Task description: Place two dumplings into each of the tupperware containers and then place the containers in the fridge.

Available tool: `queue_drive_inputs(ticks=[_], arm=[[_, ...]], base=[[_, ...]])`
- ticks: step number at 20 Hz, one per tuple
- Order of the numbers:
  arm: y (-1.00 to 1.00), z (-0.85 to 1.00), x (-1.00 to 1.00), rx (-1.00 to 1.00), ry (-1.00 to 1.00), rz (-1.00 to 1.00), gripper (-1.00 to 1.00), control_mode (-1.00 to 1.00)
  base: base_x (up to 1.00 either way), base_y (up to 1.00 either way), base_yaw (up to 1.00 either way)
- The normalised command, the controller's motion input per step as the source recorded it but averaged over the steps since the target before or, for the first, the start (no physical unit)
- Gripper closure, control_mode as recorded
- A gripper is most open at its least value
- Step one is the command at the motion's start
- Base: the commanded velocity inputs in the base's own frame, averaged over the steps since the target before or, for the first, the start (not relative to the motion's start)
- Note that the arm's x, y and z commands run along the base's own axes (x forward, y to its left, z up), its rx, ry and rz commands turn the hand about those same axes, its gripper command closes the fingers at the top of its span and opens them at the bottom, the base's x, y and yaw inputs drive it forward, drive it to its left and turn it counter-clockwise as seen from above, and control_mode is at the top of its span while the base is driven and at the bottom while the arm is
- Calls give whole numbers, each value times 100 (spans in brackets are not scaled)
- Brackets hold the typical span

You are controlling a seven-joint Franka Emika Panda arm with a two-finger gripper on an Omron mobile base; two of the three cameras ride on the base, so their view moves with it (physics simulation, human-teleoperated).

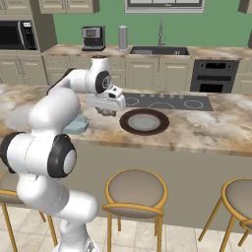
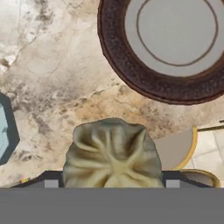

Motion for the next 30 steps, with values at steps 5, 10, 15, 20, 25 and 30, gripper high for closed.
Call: queue_drive_inputs(ticks=[5,10,15,20,25,30], arm=[[90,3,-20,1,8,15,100,-100],[92,0,9,0,7,20,100,-100],[65,-10,23,2,10,25,100,-100],[36,-21,44,5,3,21,100,-100],[28,-33,10,5,2,17,100,-100],[16,-36,0,0,0,7,100,-100]], base=[[0,0,0],[0,0,0],[0,0,0],[0,0,0],[0,0,0],[0,0,0]])
